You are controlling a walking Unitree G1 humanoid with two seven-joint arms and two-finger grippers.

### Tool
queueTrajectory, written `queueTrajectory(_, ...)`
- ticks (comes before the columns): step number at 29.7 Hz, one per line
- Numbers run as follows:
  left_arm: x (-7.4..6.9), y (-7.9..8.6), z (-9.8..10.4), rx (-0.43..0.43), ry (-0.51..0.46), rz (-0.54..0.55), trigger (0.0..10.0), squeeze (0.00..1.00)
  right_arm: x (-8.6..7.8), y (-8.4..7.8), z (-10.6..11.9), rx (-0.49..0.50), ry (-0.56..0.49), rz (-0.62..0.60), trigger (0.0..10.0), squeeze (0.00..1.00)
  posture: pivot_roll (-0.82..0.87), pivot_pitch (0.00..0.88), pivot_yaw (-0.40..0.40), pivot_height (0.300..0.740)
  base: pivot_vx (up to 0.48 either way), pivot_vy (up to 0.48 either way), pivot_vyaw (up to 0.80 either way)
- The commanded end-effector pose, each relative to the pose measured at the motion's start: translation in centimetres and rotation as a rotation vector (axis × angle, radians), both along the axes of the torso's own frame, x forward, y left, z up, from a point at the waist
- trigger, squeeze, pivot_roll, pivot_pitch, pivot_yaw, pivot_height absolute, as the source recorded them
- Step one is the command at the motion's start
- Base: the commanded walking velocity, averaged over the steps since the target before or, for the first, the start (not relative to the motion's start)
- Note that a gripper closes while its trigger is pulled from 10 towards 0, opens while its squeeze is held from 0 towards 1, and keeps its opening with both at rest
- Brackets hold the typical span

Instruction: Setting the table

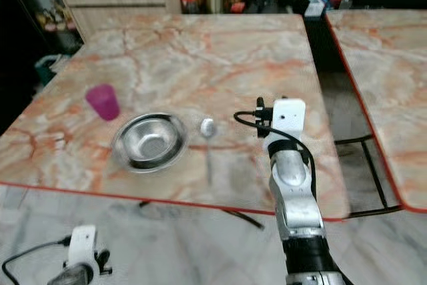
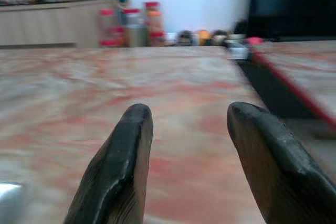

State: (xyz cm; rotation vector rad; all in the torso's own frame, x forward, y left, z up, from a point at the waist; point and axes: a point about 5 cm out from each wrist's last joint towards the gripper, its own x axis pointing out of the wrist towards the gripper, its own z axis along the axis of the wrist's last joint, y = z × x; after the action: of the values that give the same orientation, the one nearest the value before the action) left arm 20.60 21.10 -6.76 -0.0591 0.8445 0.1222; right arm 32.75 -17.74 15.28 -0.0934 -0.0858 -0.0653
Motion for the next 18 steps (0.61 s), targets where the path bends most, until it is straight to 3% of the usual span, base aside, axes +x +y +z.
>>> queueTrajectory(1,-0.84,0.88,-0.32,0.022,0.034,0.007,10.0,0.0,0.09,0.62,0.25,0.004,-0.008,0.015,10.0,0.0,-0.06,0.088,0.067,0.74,0.0,-0.435,0.0)
queueTrajectory(18,-1.32,0.87,-0.57,0.024,0.048,-0.004,10.0,0.0,0.03,1.06,0.31,0.035,-0.018,0.02,10.0,0.0,-0.06,0.059,0.067,0.74,0.0,-0.427,0.0)
